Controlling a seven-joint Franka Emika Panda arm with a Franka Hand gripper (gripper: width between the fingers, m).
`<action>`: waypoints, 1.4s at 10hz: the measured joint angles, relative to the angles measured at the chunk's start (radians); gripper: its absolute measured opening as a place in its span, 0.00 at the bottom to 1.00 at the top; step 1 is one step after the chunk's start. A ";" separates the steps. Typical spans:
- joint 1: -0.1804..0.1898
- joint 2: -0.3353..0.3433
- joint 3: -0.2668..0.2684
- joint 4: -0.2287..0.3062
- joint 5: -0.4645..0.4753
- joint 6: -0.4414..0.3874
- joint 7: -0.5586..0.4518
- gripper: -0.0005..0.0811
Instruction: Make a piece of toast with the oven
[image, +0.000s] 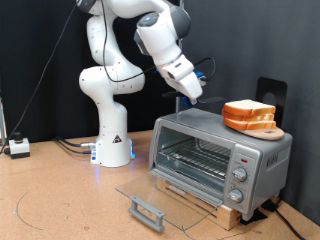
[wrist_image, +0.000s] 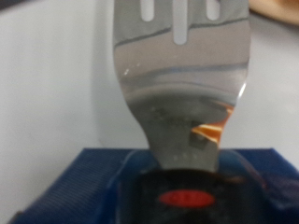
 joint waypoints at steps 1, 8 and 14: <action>-0.036 0.000 -0.012 0.001 -0.024 0.005 0.002 0.51; -0.214 0.021 -0.184 0.049 -0.168 -0.075 -0.062 0.51; -0.216 0.077 -0.140 0.047 -0.177 -0.037 -0.054 0.51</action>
